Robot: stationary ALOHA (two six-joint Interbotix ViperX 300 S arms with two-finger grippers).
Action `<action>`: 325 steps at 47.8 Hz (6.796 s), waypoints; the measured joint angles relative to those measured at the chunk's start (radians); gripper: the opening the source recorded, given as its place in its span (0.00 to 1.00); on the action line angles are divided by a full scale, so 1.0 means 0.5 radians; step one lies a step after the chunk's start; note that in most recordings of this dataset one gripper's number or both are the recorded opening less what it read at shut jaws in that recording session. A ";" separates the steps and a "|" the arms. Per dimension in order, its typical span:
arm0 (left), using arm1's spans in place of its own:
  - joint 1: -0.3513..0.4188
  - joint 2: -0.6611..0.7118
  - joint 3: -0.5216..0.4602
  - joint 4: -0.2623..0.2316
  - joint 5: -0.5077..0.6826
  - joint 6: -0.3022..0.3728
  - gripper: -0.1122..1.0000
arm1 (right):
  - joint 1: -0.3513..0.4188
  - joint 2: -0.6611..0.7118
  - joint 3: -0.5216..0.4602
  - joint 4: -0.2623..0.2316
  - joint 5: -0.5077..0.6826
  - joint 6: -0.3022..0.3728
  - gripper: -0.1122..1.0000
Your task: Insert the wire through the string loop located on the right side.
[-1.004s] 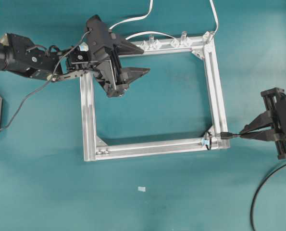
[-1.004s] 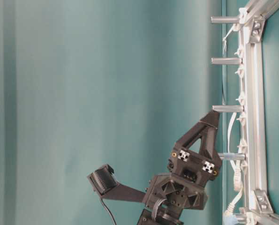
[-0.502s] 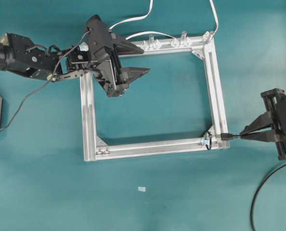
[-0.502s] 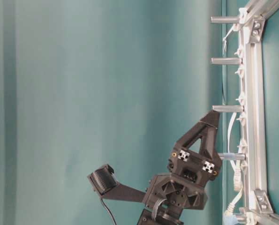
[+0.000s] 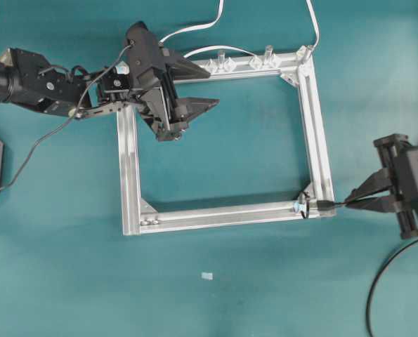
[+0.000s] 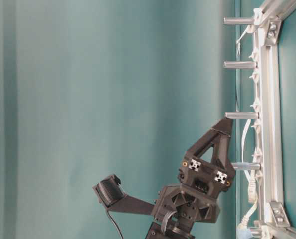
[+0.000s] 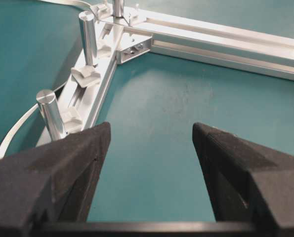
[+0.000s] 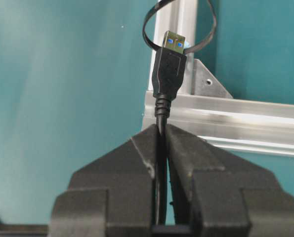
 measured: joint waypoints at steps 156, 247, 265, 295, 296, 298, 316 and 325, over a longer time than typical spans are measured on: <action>-0.755 0.561 -0.595 0.003 0.313 -0.574 0.75 | 0.006 0.696 -0.356 0.003 -0.341 -0.006 0.16; -0.712 0.733 -0.887 0.021 0.313 -0.402 0.30 | 0.009 0.696 -0.316 0.003 -0.337 0.006 0.17; -0.712 0.733 -0.884 0.021 0.316 -0.402 0.30 | 0.009 0.641 -0.276 0.003 -0.325 0.000 0.78; -0.712 0.411 -0.561 0.021 0.414 -0.402 0.30 | 0.006 0.160 0.012 0.003 -0.267 0.009 0.84; -0.712 0.402 -0.549 0.021 0.423 -0.402 0.30 | 0.009 0.150 0.015 0.000 -0.267 0.006 0.84; -0.715 0.377 -0.525 0.021 0.451 -0.402 0.30 | 0.006 0.141 0.025 0.003 -0.267 0.009 0.84; -0.758 0.089 -0.307 0.021 0.764 -0.408 0.30 | 0.009 0.120 0.046 0.000 -0.267 0.009 0.84; -0.773 -0.055 -0.187 0.012 0.822 -0.417 0.30 | 0.009 0.120 0.046 0.000 -0.267 0.006 0.84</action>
